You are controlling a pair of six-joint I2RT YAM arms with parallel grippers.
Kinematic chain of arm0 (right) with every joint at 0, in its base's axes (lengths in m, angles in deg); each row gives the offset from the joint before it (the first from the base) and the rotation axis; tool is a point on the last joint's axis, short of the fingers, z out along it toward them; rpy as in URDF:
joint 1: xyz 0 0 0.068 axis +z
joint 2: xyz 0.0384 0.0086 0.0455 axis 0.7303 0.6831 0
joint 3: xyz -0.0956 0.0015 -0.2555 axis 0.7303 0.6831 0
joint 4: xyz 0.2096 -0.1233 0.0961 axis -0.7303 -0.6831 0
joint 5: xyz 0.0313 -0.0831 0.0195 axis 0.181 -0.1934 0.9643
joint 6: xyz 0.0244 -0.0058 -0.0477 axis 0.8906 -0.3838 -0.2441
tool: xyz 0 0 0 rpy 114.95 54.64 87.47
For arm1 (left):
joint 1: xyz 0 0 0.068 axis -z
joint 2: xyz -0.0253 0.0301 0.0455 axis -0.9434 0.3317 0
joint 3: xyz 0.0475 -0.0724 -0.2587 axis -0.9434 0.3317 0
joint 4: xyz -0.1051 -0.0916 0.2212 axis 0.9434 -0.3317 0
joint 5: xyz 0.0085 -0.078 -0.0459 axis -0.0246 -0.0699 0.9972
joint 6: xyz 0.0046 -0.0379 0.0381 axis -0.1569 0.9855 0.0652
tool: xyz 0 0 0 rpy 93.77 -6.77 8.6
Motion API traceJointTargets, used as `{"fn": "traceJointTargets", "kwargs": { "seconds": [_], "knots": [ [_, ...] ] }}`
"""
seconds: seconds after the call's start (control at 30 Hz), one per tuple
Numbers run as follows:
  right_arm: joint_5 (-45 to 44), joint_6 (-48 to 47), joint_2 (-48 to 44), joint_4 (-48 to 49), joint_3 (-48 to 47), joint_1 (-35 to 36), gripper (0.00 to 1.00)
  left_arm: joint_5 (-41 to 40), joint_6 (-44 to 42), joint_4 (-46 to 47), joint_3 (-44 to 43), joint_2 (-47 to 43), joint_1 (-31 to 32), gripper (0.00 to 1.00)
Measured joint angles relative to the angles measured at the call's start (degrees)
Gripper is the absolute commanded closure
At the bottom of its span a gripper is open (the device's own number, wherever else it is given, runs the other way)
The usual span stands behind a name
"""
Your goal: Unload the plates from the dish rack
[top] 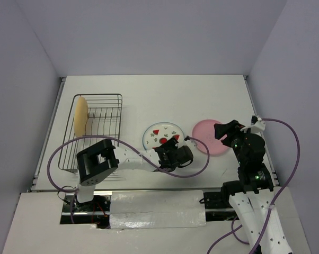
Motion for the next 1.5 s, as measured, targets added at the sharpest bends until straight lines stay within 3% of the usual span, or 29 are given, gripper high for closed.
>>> {"fn": "traceJointTargets", "kwargs": {
  "seconds": [0.2, 0.27, 0.6, 0.8, 0.93, 1.07, 1.27, 1.5],
  "knots": [
    [0.04, -0.02, 0.26, 0.0, 0.0, 0.0, 0.31, 2.45, 3.41, -4.0, -0.39, -1.64, -0.07, 0.25],
    [0.04, -0.02, 0.37, 0.0, 0.0, 0.0, 0.31, 2.45, 4.33, -5.14, -0.39, -2.32, -0.07, 0.14],
    [0.04, -0.02, 0.37, 0.0, 0.0, -0.04, 0.31, 4.2, 7.65, -8.7, -0.37, -8.57, 0.13, 0.13],
    [0.09, -0.04, 0.35, 0.0, 0.0, -0.04, 0.31, 7.82, 9.22, -10.73, -0.9, -16.39, -2.89, 0.2],
    [1.05, -0.24, 0.33, 0.07, 0.0, -0.04, 0.31, 10.99, 10.29, -17.31, -8.5, -18.91, -12.61, 0.27],
    [3.32, -0.24, 0.35, 0.15, 0.0, -0.04, 0.31, 13.7, 10.29, -20.28, -16.24, -23.04, -30.71, 0.23],
    [5.77, -0.74, 0.33, 0.26, 0.0, -0.04, 0.31, 19.89, 9.35, -24.44, -21.2, -33.22, -56.74, 0.24],
    [7.56, -1.51, 0.2, 0.63, 0.0, -0.04, 0.31, 28.06, 5.84, -27.1, -19.93, -37.81, -69.18, 0.27]
  ]
}}
